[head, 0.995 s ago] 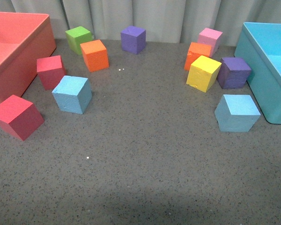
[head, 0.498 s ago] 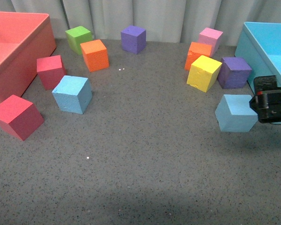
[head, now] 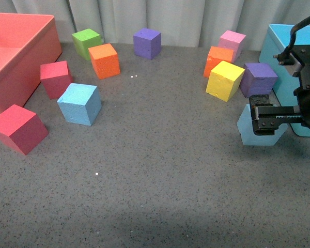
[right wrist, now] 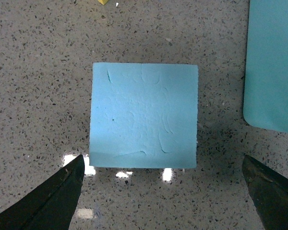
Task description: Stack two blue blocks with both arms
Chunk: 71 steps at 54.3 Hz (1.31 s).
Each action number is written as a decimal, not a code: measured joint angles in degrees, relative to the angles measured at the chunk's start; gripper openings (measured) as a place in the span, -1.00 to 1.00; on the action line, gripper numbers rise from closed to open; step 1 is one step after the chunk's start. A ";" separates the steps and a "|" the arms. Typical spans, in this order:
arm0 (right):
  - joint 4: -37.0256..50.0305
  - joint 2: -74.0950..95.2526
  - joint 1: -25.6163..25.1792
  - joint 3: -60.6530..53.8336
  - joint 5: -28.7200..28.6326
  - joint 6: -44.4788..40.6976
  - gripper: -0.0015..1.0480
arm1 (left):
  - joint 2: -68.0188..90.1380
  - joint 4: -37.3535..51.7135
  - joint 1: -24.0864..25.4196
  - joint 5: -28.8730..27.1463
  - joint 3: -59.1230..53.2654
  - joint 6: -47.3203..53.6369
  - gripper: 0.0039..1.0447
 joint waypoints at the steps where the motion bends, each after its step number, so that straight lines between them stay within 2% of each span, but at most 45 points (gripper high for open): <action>1: -0.07 0.28 0.07 0.17 -0.02 0.07 0.82 | 0.00 0.00 0.00 0.00 0.00 0.02 0.88; 25: -1.22 9.44 1.77 7.06 -0.09 2.60 0.82 | 0.00 0.00 0.00 0.00 0.00 0.02 0.88; 29: -1.90 10.32 2.03 7.74 0.39 2.75 0.58 | 0.00 0.00 0.00 0.00 0.00 0.02 0.88; 38: -2.56 11.13 2.21 8.09 1.38 2.73 0.17 | 0.00 0.00 0.00 0.00 0.00 0.02 0.88; 43: -2.56 11.10 2.21 8.17 1.09 2.78 0.03 | 0.00 0.00 0.00 0.00 0.00 0.02 0.88; 55: -2.58 9.11 3.13 7.48 0.28 3.41 -0.09 | 0.00 0.00 0.00 0.00 0.00 0.02 0.88; 71: -6.73 5.33 11.26 11.78 -0.83 7.26 -0.11 | 0.00 0.00 0.00 0.00 0.00 0.02 0.88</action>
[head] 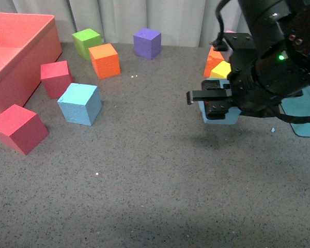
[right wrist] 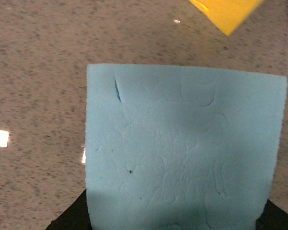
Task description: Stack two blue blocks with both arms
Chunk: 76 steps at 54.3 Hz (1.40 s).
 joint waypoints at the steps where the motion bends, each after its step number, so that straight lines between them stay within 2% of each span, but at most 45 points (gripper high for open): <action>1: -0.35 0.28 0.52 0.68 -0.13 0.37 -0.11 | 0.00 0.00 0.00 0.00 0.00 0.00 0.88; 10: -4.00 4.57 5.27 8.33 -0.57 3.41 -0.11 | 0.00 0.00 0.00 0.00 0.00 0.00 0.88; 20: -6.36 8.37 7.48 12.70 -0.83 4.39 -0.13 | 0.00 0.00 0.00 0.00 0.00 0.00 0.88; 50: -7.63 14.56 9.27 16.98 0.52 5.95 -0.13 | 0.00 0.00 0.00 0.00 0.00 0.00 0.88; 55: -5.57 14.58 9.31 16.83 0.68 5.84 0.23 | 0.00 0.00 0.00 0.00 0.00 0.00 0.88; 59: -4.59 14.19 9.31 16.35 0.22 6.12 0.40 | 0.00 0.00 0.00 0.00 0.00 0.00 0.88; 66: -0.77 10.38 9.31 12.15 1.84 5.90 0.86 | 0.00 0.00 0.00 0.00 0.00 0.00 0.88; 76: 7.39 0.28 8.98 4.81 7.45 3.54 0.82 | 0.00 0.00 0.00 -0.02 0.00 0.00 0.88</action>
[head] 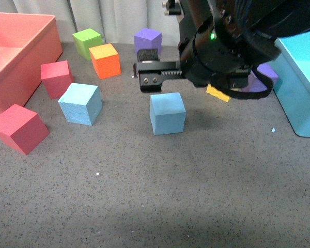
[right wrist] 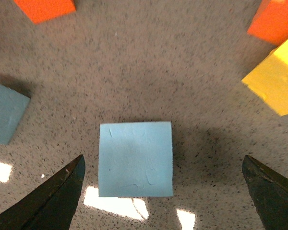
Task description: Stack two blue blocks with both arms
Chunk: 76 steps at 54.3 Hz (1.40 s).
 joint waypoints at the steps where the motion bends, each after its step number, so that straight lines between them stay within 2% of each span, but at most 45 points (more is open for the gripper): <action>1: 0.98 -0.35 0.00 -0.35 0.83 -0.31 0.81 | 0.00 0.00 0.00 0.02 0.00 0.00 0.88; 2: 5.64 -0.35 0.02 -1.75 3.39 -1.88 0.76 | 0.00 0.00 0.00 0.02 0.00 0.00 0.88; 4: 21.03 -0.66 -0.24 -7.54 10.99 -6.12 0.60 | 0.00 0.00 0.00 0.04 0.00 0.00 0.88; 6: 33.03 -1.16 -1.01 -13.64 14.01 -9.07 0.46 | 0.00 0.00 0.00 0.17 0.00 0.00 0.88; 9: 44.65 -1.88 -2.23 -20.13 14.05 -11.02 0.33 | 0.02 0.00 0.00 0.04 0.00 0.00 0.88; 11: 55.34 -3.10 -3.74 -25.81 13.64 -12.44 0.19 | 0.02 0.00 0.00 0.00 0.00 0.00 0.88; 12: 57.42 -3.56 -4.13 -27.02 13.33 -12.68 0.16 | 0.00 0.00 0.00 0.00 0.00 0.00 0.88; 13: 62.51 -5.55 -5.22 -30.27 12.63 -13.46 0.06 | 0.00 0.00 0.00 0.00 0.00 0.00 0.88; 17: 70.03 -13.57 -8.39 -37.42 10.23 -14.40 -0.25 | 0.00 0.00 0.00 0.02 0.00 0.00 0.88; 29: 70.14 -25.05 -14.10 -50.90 4.44 -15.32 -0.99 | 0.00 0.00 0.00 0.04 0.00 0.00 0.88; 35: 68.74 -30.67 -16.09 -54.71 2.21 -15.41 -0.98 | 0.00 0.00 0.00 0.02 0.00 0.00 0.88; 39: 63.78 -36.17 -17.46 -56.28 0.79 -15.41 -0.98 | 0.00 -0.02 0.00 0.02 0.00 0.00 0.88; 48: 59.67 -45.38 -20.24 -60.19 -1.36 -15.41 -0.98 | 0.00 0.00 0.00 0.04 0.00 0.00 0.88; 68: 48.92 -61.66 -24.20 -65.88 -5.44 -15.39 -0.98 | 0.00 0.00 0.00 0.04 0.00 0.00 0.88; 71: 45.79 -65.61 -27.26 -66.77 -9.70 -15.39 -0.98 | 0.00 0.00 0.00 0.02 0.00 0.00 0.88; 76: 40.81 -71.71 -29.11 -67.73 -10.14 -15.39 -0.98 | 0.00 0.00 0.00 0.02 0.00 0.00 0.88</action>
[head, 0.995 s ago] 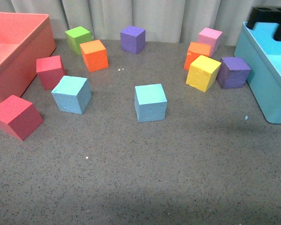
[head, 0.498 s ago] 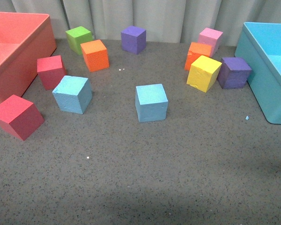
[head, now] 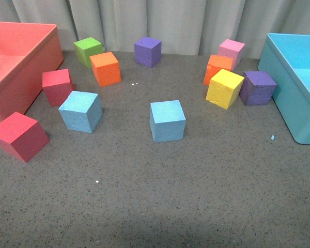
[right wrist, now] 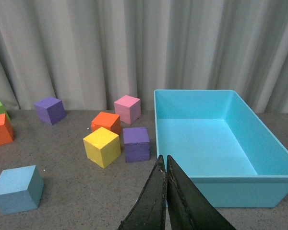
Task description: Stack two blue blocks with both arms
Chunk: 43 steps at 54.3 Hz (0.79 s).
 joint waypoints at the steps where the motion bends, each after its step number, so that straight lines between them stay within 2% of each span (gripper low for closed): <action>1: -0.81 -0.96 -0.02 -0.13 -0.07 0.00 -0.98 | 0.00 0.00 0.00 0.00 0.00 0.00 0.88; 25: -18.08 -20.06 -0.07 -1.01 -0.24 0.00 -0.98 | 0.00 0.00 0.00 0.00 0.00 0.00 0.88; 43: -25.53 -27.80 -0.07 -1.01 -0.24 0.00 -0.98 | 0.00 0.00 0.00 0.00 0.00 0.00 0.88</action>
